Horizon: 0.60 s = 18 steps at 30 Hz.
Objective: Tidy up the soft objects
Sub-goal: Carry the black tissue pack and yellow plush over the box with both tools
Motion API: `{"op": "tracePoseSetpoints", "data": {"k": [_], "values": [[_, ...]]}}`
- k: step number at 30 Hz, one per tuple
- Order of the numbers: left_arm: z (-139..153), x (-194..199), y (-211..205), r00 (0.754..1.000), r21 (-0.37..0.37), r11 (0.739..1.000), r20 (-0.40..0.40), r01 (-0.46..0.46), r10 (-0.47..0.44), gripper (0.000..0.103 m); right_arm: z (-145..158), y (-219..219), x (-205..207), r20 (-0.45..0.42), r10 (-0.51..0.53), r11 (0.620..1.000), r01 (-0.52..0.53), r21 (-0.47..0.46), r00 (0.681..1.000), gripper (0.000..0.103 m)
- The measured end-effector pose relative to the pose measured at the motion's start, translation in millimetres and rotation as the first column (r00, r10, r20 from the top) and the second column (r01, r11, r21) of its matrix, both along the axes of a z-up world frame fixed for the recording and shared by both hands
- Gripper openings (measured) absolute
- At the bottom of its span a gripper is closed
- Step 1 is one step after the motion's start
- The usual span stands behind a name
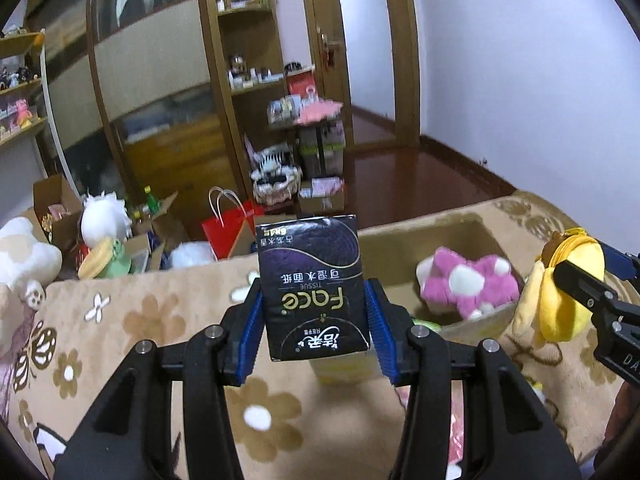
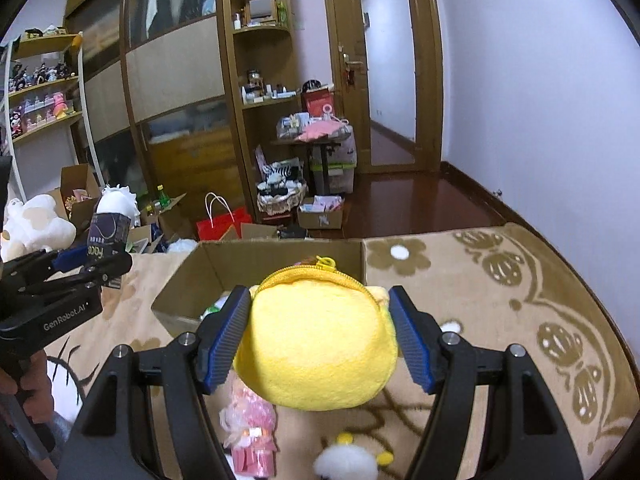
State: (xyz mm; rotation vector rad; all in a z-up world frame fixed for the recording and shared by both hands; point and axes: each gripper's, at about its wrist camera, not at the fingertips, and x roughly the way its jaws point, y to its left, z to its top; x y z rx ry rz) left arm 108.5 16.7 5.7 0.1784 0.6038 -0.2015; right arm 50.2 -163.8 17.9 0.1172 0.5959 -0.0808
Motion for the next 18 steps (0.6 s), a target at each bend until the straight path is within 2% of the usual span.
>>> {"op": "tracePoseSetpoints", "data": {"k": [4, 9, 18], "values": [[5.9, 8.8, -2.0, 0.999, -0.005, 1.000, 0.034, 0.000, 0.000, 0.047, 4.0, 1.4, 6.2, 0.020, 0.012, 1.000, -0.011, -0.027, 1.000, 0.074], [6.0, 17.5, -8.9, 0.996, 0.032, 0.999, 0.094, 0.003, -0.006, 0.047, 7.3, 1.4, 17.7, 0.032, 0.032, 0.999, -0.031, -0.036, 0.999, 0.074], [-5.4, 34.3, -12.2, 0.995, 0.039, 0.999, 0.087, 0.037, -0.040, 0.047, 8.3, 2.7, 37.9, 0.042, 0.068, 0.995, -0.065, -0.069, 0.997, 0.074]]}}
